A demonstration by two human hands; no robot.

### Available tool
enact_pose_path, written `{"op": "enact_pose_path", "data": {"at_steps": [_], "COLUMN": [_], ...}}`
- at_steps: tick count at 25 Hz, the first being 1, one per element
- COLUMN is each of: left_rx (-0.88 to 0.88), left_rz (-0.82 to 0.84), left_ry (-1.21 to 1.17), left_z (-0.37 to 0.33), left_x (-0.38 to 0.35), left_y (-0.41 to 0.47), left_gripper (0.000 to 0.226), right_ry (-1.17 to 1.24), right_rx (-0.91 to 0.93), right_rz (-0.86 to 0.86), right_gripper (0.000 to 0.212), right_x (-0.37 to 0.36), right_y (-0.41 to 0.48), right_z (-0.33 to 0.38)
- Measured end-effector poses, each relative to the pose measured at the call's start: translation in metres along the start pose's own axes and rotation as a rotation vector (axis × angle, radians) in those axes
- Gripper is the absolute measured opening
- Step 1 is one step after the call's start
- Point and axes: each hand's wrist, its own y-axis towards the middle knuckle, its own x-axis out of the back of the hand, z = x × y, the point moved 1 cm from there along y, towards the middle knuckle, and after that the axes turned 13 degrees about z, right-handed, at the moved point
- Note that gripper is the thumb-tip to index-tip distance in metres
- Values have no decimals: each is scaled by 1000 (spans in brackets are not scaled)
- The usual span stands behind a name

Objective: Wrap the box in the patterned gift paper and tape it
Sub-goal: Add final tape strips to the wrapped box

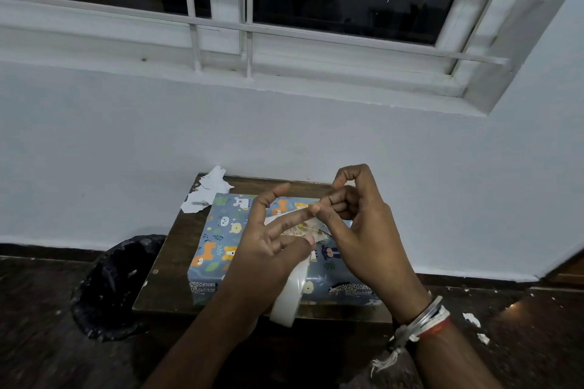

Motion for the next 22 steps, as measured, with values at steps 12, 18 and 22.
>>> {"op": "enact_pose_path", "data": {"at_steps": [12,18,22], "left_rx": [162,117,115], "left_rz": [18,44,76], "left_ry": [-122,-84,-50], "left_z": [-12,-15,-14], "left_x": [1,3,9], "left_y": [-8,-7,-5], "left_gripper": [62,73,66], "right_ry": [-524,-753,-880], "right_rx": [-245,-502,-485], "right_rz": [-46,399,468], "right_gripper": [26,29,15], "right_x": [40,50,46], "right_y": [-7,-21,-17], "right_z": [-21,-40,-39]}}
